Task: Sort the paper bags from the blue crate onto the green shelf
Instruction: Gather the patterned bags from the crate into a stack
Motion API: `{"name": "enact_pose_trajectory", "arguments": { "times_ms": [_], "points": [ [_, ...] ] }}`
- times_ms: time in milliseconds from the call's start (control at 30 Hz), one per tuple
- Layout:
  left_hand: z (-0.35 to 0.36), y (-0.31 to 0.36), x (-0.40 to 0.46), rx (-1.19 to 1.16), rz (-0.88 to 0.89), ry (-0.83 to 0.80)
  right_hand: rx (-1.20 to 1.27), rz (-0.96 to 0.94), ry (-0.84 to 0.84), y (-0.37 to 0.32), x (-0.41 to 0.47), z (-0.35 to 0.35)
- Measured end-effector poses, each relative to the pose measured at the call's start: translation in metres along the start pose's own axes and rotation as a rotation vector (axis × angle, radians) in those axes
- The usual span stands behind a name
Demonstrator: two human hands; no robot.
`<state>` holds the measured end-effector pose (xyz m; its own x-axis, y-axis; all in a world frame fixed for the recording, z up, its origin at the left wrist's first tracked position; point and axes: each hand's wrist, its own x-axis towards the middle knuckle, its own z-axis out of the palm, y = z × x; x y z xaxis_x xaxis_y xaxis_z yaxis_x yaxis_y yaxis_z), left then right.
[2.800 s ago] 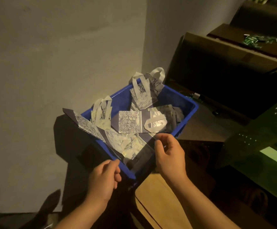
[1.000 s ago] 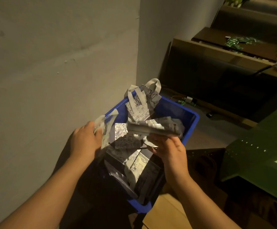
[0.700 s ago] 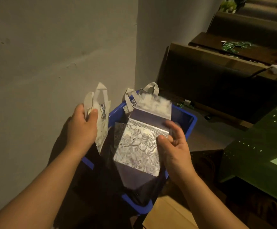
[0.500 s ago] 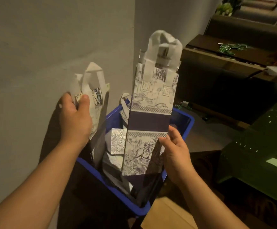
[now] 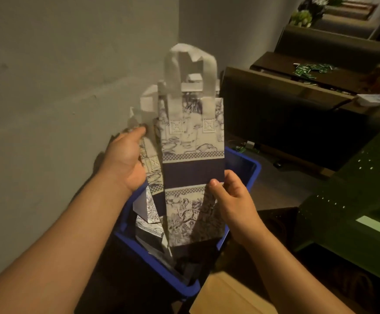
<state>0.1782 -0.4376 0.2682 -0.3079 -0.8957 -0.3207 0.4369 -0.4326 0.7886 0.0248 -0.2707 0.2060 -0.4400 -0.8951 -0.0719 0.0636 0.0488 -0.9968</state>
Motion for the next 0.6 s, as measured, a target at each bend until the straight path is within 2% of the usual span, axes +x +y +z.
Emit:
{"name": "enact_pose_trajectory", "arguments": {
  "times_ms": [67, 200, 333, 500, 600],
  "points": [
    [0.007, -0.006, -0.004, 0.040, -0.069, -0.007, 0.003, 0.011, -0.003, 0.002, -0.003, 0.000],
    [0.006, -0.033, -0.013, 0.122, -0.106, -0.049, 0.080, 0.019, 0.119, 0.004, -0.004, 0.002],
    [0.000, -0.064, -0.039, 0.390, -0.141, -0.113, 0.133, 0.052, 0.132, -0.002, -0.004, -0.004],
    [0.004, -0.067, -0.043, 0.365, -0.071, -0.215, 0.076, 0.039, 0.058, -0.013, -0.005, -0.010],
    [0.003, -0.069, -0.038, 0.460, 0.000, -0.244, 0.026, 0.034, 0.022, -0.012, -0.004, -0.014]
  ]
}}
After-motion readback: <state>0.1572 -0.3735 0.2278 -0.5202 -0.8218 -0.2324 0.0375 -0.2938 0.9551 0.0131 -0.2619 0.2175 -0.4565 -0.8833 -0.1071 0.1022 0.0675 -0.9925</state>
